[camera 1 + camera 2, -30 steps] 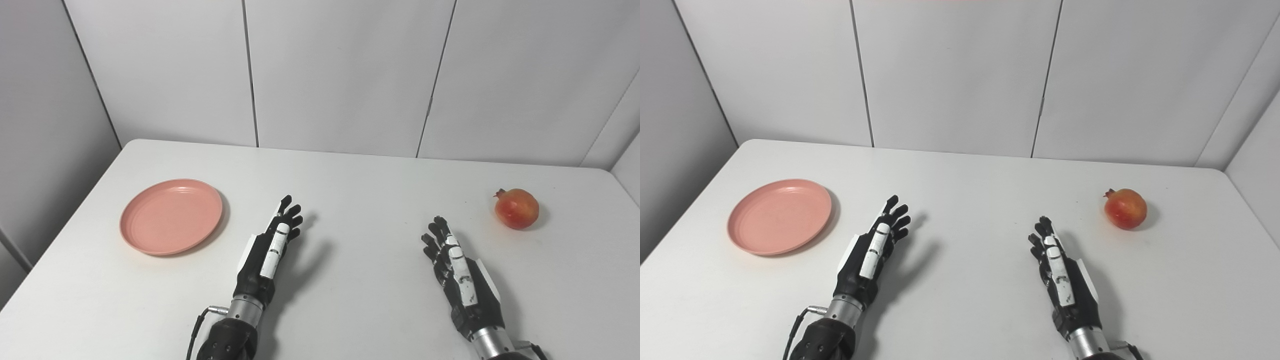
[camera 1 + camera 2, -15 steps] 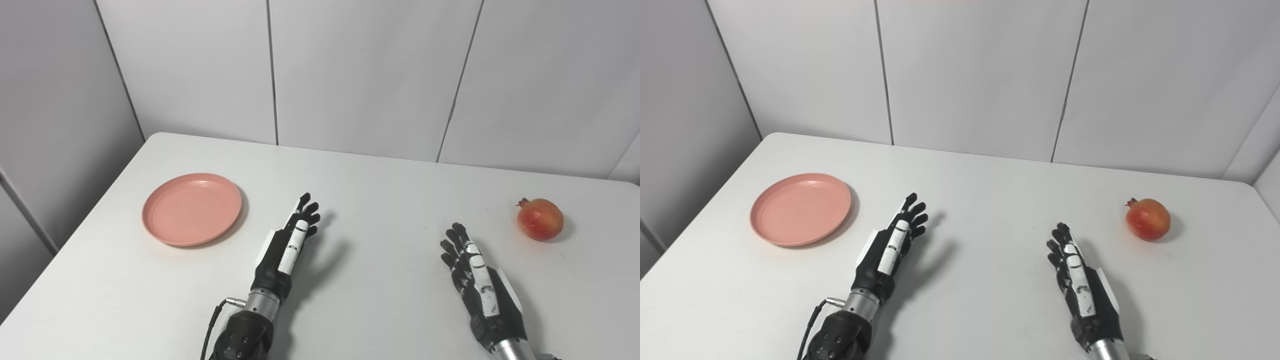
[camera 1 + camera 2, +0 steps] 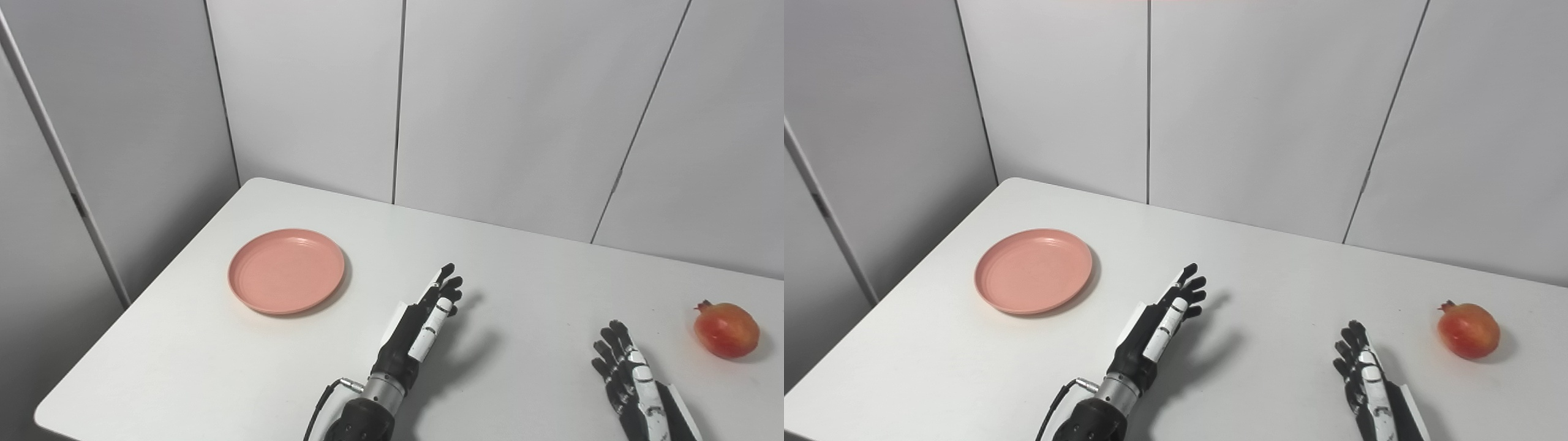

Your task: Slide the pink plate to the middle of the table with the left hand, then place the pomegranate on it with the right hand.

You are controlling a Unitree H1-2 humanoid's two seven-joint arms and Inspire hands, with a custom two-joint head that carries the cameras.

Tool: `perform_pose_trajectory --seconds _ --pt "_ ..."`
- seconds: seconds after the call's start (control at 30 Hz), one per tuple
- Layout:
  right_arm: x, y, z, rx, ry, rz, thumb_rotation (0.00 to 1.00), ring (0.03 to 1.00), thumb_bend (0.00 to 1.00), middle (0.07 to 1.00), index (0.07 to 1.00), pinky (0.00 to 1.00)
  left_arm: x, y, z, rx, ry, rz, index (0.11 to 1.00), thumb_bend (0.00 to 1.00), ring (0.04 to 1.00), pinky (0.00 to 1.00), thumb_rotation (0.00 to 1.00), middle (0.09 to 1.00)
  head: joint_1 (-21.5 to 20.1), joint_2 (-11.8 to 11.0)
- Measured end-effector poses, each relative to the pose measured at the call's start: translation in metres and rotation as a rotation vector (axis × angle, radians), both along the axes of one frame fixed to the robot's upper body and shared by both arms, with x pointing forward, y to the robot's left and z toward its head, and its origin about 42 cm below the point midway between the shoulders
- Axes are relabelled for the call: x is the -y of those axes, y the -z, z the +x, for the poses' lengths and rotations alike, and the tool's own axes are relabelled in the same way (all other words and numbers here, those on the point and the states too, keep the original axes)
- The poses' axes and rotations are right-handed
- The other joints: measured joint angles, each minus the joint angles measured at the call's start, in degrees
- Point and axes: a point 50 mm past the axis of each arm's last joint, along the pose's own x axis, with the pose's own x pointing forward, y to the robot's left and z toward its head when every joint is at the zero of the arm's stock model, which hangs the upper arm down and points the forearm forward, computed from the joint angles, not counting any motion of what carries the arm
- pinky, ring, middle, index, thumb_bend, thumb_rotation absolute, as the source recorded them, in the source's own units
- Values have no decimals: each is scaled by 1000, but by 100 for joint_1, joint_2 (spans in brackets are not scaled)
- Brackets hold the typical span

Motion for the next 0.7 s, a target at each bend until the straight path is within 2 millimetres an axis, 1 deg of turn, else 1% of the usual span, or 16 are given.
perform_pose_trajectory --seconds 0.13,0.33,0.7 --pt "1 -1 0 3 4 -8 1000 1000 139 1000 1000 1000 1 0 1 1 1 -1 953 381 932 905 1000 950 -9 0" --pt "2 -1 -4 3 19 -9 1000 1000 110 1000 1000 1000 2 0 1 1 1 -2 957 373 932 908 1000 951 -35 9" --pt "-3 -2 -9 6 23 -7 1000 1000 96 1000 1000 1000 -1 -1 1 3 -8 -8 954 366 927 907 1000 948 -35 18"
